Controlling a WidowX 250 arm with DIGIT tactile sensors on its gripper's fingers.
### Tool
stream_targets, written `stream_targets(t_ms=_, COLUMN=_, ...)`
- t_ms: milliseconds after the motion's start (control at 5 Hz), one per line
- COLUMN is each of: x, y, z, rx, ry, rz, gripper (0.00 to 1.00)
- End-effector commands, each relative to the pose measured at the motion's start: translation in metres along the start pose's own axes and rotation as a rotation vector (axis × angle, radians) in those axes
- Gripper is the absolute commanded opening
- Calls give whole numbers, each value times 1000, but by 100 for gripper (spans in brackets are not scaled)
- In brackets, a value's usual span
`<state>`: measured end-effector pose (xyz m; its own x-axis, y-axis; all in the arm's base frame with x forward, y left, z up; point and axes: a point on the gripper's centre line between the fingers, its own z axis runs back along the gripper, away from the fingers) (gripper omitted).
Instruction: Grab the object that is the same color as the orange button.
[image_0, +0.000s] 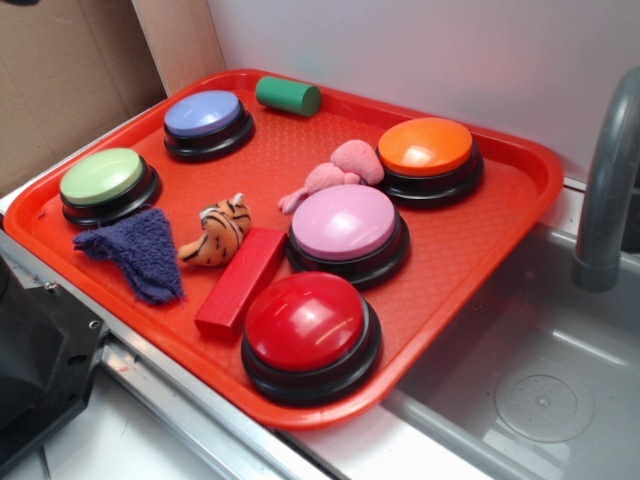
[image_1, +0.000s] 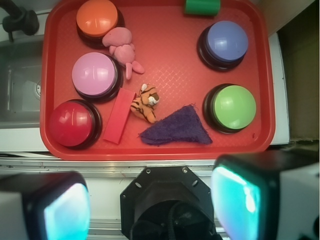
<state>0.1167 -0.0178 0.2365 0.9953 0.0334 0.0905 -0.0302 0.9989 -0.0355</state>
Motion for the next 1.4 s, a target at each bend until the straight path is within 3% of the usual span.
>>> stream_targets(t_ms=0, x=0, y=0, z=0, rx=0, ry=0, rz=0, gripper=100)
stream_targets(t_ms=200, x=8, y=-8, z=-24, rx=14, ry=-53, rz=2, gripper=100)
stream_targets(t_ms=600, x=33, y=-16, z=-89, rx=35, ry=-73, rz=98, gripper=100)
stream_targets(t_ms=800, x=41, y=-15, z=-121, rx=22, ry=-56, rz=128, gripper=100)
stream_targets(t_ms=1200, x=48, y=-13, z=-181, rx=70, ry=-18, rz=191, gripper=100)
